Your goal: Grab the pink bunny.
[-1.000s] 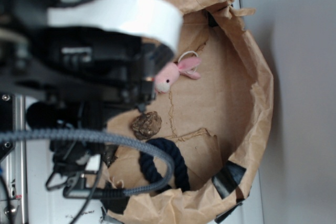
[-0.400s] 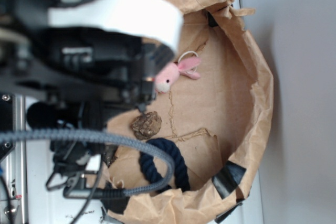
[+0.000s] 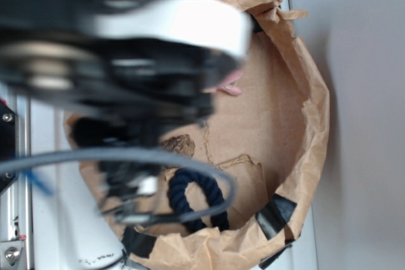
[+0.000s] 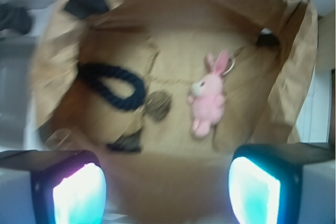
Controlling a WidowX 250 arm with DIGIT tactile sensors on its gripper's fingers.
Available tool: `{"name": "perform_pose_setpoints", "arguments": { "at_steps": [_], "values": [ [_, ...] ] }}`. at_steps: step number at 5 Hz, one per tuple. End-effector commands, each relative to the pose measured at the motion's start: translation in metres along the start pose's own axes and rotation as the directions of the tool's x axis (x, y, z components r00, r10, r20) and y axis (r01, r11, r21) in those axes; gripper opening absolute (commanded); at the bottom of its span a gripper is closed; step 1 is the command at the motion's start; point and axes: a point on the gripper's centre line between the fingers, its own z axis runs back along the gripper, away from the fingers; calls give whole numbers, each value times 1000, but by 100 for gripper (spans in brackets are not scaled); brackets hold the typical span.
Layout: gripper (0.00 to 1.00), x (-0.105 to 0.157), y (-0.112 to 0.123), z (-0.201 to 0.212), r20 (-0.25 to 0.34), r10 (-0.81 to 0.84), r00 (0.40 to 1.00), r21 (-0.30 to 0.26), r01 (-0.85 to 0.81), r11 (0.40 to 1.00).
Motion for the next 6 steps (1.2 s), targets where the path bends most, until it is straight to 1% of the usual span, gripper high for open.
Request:
{"name": "perform_pose_setpoints", "arguments": {
  "at_steps": [1,2,3,4,5,6],
  "values": [
    [100,22,18,-32,101,12,995,54,-17,998],
    [100,27,17,-63,50,22,998,54,-25,998],
    [100,31,19,-95,6,28,1000,41,-28,999],
    [100,33,22,-124,42,-51,998,-40,53,998],
    [100,-17,9,-132,61,-65,996,-56,69,996],
    [100,-29,8,-139,24,-61,998,-28,62,998]
  ]
}}
